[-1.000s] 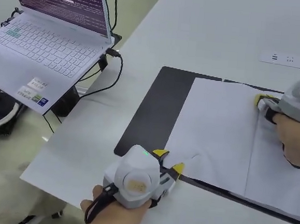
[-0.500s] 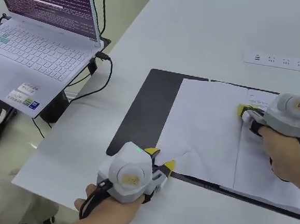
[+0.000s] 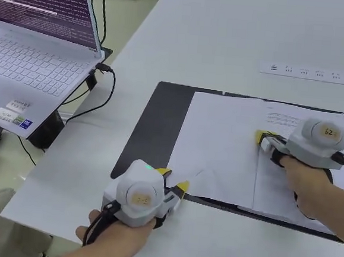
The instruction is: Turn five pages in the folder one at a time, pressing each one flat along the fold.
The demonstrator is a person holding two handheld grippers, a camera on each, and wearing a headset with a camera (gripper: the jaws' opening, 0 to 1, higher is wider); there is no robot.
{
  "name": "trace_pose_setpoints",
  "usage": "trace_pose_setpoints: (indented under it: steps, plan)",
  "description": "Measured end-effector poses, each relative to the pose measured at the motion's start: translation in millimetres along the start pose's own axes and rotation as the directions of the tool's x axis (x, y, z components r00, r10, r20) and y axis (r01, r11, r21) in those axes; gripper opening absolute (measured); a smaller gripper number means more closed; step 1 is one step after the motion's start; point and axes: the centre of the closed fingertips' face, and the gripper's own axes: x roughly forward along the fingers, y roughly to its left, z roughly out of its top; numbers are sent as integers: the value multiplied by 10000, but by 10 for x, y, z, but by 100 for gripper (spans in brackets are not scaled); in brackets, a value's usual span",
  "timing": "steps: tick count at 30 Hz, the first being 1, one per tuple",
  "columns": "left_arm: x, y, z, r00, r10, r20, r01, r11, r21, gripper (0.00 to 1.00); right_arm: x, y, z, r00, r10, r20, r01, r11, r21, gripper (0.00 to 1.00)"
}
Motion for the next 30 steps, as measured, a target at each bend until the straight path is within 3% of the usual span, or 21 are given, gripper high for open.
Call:
trace_pose_setpoints:
  steps: [14, 30]
  plan:
    - [-6, -8, 1, 9999, -17, -100, 18, 10000, 96, 24, -326, 160, -231, 9994, 165, -320, -167, 9998, -67, 0]
    - [-13, -10, 6, 9999, -50, -158, 52, 9999, 105, 24, -585, 258, -505, 9961, 374, -796, -392, 9990, -213, 0]
